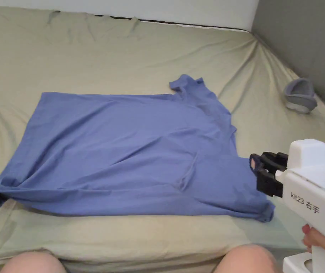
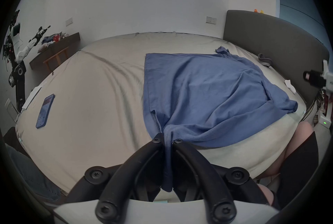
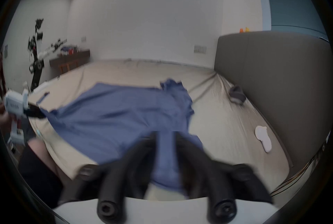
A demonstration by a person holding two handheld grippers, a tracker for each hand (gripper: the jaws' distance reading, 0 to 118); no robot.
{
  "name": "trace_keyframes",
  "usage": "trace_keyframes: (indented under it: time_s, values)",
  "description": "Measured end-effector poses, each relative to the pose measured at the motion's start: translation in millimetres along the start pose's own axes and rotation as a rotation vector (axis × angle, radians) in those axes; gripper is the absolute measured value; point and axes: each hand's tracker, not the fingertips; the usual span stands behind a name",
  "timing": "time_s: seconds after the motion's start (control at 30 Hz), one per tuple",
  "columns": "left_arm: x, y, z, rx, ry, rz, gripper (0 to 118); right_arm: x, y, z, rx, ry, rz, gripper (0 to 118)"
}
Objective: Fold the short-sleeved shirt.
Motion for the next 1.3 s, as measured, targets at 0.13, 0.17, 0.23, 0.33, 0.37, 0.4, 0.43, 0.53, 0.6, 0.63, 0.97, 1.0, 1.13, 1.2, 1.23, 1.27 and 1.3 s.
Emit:
trace_keyframes:
  time_s: [0.13,0.17,0.23,0.33,0.37,0.4,0.43,0.53,0.6,0.63,0.97,1.0,1.13,1.2,1.23,1.27,1.3]
  values:
    - [6,5,-3,-0.021,-0.006,0.013,1,37,-56,-23,-0.17,-0.03,-0.034,104]
    - [7,5,-3,-0.027,-0.003,0.015,1,41,-71,-30,-0.225,-0.026,-0.057,100]
    - [10,4,-4,-0.036,0.004,0.016,1,45,-91,-40,-0.269,0.005,-0.066,99]
    - [17,4,-2,-0.047,0.0,0.01,1,45,-101,-54,-0.299,0.083,-0.106,63]
    - [19,5,-1,-0.048,0.006,0.002,1,45,-100,-59,-0.295,0.088,-0.096,32]
    - [19,5,-1,-0.049,0.011,-0.004,1,43,-99,-60,-0.274,0.071,-0.083,6]
    - [20,5,0,-0.05,0.012,-0.006,1,40,-95,-59,-0.254,0.035,-0.082,5]
    - [18,4,4,-0.049,0.012,0.007,1,38,-88,-52,-0.23,0.076,-0.126,5]
    - [19,3,6,-0.055,0.024,0.012,1,33,-86,-48,-0.218,0.07,-0.092,5]
    - [20,2,8,-0.052,0.041,0.01,1,32,-85,-47,-0.217,0.063,-0.089,5]
    - [-7,79,8,-0.007,0.026,0.061,1,45,6,-41,-0.007,0.005,-0.008,5]
    - [-13,94,2,-0.008,0.016,0.09,1,48,19,-50,-0.016,0.007,-0.013,5]
    - [-37,139,-51,-0.067,0.02,0.142,1,61,66,-111,-0.075,-0.018,-0.01,5]
    - [-42,155,-83,-0.13,0.019,0.187,1,65,76,-148,-0.136,-0.014,-0.025,5]
    - [-44,161,-101,-0.172,0.006,0.204,1,64,81,-166,-0.168,-0.019,-0.003,5]
    - [-45,164,-116,-0.211,0.001,0.205,1,63,82,-183,-0.205,-0.02,0.015,5]
    - [-44,167,-132,-0.239,0.013,0.183,1,60,81,-199,-0.234,-0.034,0.025,5]
